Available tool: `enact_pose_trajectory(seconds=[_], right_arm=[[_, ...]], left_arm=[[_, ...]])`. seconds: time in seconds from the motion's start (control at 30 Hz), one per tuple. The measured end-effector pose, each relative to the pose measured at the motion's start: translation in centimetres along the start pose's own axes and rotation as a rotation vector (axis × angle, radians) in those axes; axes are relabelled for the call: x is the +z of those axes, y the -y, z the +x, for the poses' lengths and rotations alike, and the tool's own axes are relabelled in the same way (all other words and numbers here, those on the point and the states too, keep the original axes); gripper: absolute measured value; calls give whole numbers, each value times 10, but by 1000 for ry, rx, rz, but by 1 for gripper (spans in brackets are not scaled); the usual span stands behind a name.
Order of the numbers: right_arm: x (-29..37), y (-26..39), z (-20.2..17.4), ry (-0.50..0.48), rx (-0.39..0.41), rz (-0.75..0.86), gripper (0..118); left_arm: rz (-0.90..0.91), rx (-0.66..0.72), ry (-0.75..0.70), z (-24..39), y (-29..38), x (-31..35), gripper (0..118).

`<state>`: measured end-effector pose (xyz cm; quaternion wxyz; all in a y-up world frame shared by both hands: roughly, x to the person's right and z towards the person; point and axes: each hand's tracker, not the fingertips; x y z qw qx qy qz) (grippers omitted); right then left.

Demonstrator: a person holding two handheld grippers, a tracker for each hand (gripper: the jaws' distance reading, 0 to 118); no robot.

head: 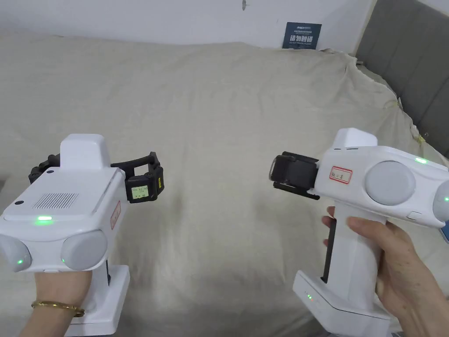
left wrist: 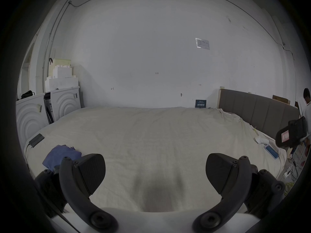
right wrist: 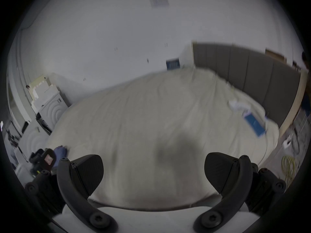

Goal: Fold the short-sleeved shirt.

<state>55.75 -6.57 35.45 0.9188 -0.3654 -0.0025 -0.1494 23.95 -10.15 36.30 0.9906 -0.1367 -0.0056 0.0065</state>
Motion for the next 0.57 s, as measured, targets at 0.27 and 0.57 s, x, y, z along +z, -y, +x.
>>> enact_pose_trajectory(seconds=[0.27, 0.57], right_arm=[[-19, 29, -19, 73, 174, -58, 117], [-40, 29, -22, 135, 170, -89, 115]], left_arm=[[-38, -3, 19, 9, 14, -6, 118], [-107, -10, 25, 9, 28, -26, 118]])
